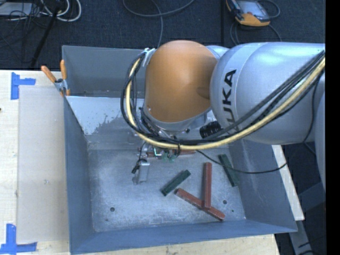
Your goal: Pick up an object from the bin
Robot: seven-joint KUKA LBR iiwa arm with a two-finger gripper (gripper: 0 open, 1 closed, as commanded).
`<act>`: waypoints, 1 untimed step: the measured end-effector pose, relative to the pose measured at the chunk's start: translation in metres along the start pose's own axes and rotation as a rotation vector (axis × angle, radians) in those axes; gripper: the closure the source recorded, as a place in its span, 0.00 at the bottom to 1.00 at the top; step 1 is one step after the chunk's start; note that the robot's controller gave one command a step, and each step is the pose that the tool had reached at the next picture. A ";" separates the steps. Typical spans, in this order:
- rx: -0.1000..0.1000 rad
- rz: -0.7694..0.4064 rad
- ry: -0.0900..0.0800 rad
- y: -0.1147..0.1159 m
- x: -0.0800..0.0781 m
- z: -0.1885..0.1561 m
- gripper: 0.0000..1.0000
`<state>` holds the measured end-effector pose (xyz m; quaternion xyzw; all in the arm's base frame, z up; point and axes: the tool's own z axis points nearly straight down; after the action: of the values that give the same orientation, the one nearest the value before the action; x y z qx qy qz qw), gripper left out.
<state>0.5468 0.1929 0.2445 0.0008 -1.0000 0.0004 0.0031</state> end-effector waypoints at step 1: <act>0.005 0.006 0.008 -0.065 0.056 0.072 0.00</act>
Offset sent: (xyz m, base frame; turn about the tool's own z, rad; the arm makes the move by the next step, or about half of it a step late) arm -0.0524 -0.0614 -0.0664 0.0011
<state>0.4906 0.1276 0.1729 -0.0019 -1.0000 0.0028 0.0069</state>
